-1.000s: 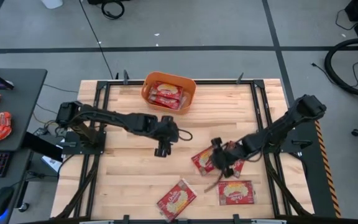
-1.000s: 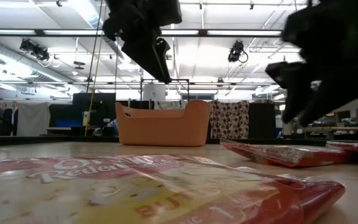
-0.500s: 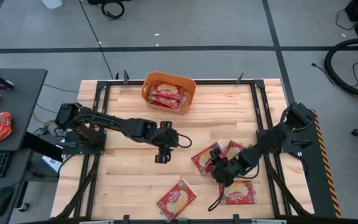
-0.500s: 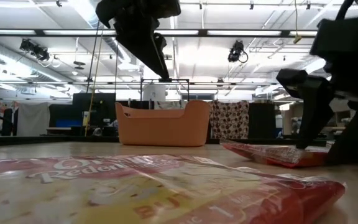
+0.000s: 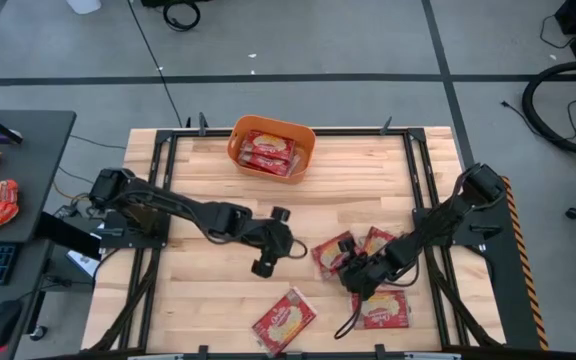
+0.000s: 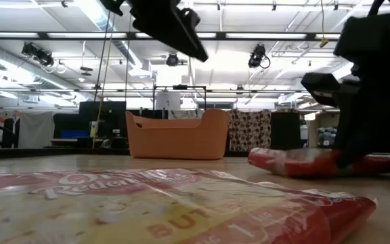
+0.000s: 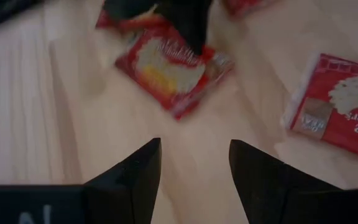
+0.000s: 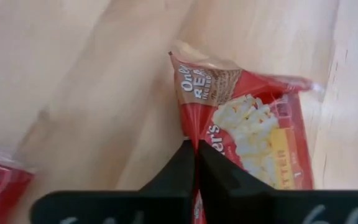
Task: Sort popcorn bags into baskets
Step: Put the red popcorn bag into the orange bin
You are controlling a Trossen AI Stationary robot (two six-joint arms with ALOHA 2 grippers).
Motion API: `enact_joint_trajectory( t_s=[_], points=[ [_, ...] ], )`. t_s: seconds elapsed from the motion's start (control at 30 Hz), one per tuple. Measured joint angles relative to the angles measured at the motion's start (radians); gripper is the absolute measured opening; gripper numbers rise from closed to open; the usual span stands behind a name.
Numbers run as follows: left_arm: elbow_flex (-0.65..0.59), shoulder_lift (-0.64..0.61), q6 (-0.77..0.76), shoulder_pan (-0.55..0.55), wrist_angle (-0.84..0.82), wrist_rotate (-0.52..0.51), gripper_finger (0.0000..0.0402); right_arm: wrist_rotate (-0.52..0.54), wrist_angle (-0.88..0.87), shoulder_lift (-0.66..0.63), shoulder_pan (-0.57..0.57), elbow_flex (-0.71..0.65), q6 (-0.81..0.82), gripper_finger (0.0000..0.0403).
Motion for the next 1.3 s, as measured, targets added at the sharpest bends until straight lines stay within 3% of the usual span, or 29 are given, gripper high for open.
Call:
enact_joint_trajectory(
  t_s=[0.23,0.57,0.83,1.0,1.3],
  points=[
    [-0.001,0.094,0.146,-0.04,0.128,-0.07,0.0198,-0.061,-0.002,-0.089,-0.051,0.035,0.019,0.0012],
    [-0.001,0.213,0.152,-0.041,0.231,-0.079,0.0285,-0.23,0.017,-0.183,-0.168,0.044,0.137,0.0009],
    [-0.001,0.257,0.144,-0.025,0.285,-0.096,0.0287,-0.31,0.109,-0.239,-0.229,0.045,0.161,0.001],
    [-0.001,0.256,0.136,-0.026,0.3,-0.097,0.0235,-0.317,0.15,-0.237,-0.248,0.045,0.19,0.001],
    [-0.001,0.251,0.108,-0.026,0.289,-0.143,0.0047,-0.316,0.197,-0.237,-0.249,0.045,0.188,0.002]
  ],
)
